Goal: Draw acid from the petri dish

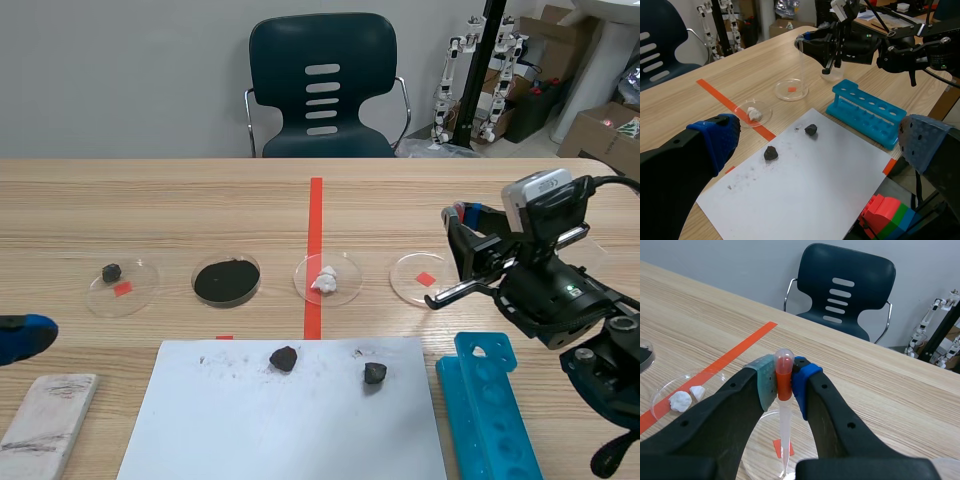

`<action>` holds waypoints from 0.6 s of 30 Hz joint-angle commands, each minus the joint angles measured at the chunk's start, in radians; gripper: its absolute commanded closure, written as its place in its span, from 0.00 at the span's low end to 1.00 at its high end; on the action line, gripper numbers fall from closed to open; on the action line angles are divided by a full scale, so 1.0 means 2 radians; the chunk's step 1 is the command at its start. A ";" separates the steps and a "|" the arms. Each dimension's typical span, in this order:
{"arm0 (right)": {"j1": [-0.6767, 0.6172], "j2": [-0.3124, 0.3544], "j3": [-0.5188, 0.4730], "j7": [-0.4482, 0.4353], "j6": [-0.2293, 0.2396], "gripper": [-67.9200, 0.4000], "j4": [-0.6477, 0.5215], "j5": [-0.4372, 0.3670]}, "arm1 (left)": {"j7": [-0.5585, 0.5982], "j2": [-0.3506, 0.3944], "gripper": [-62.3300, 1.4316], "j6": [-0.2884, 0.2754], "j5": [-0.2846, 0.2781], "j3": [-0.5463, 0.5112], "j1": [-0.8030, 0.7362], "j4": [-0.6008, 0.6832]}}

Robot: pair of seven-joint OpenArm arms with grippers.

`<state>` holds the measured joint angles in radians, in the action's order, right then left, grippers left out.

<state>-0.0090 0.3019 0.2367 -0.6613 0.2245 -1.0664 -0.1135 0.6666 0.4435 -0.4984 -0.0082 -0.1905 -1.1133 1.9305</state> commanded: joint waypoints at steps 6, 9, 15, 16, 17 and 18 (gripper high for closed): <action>0.010 0.004 -0.004 -0.018 0.000 0.89 -0.006 -0.005 | 0.009 -0.001 0.00 0.001 -0.005 -0.003 0.001 0.003; 0.010 0.004 -0.004 -0.019 0.000 0.88 -0.006 -0.005 | 0.009 -0.001 0.00 0.001 -0.005 -0.003 0.001 0.003; 0.004 0.006 -0.004 -0.031 0.000 0.88 -0.007 -0.006 | 0.009 -0.001 0.00 0.001 -0.005 -0.003 0.001 0.003; 0.003 0.006 -0.005 -0.033 0.000 0.88 -0.007 -0.006 | 0.009 -0.001 0.00 0.001 -0.005 -0.003 0.001 0.003; 0.002 0.006 -0.006 -0.033 0.000 0.88 -0.007 -0.006 | 0.009 -0.001 0.00 0.001 -0.005 -0.003 0.001 0.003; 0.001 0.006 -0.008 -0.034 0.000 0.88 -0.007 -0.006 | 0.009 -0.001 0.00 0.001 -0.005 -0.003 0.001 0.003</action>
<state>-0.0147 0.3023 0.2363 -0.7094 0.2245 -1.0664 -0.1135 0.6666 0.4435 -0.4984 -0.0082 -0.1905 -1.1133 1.9305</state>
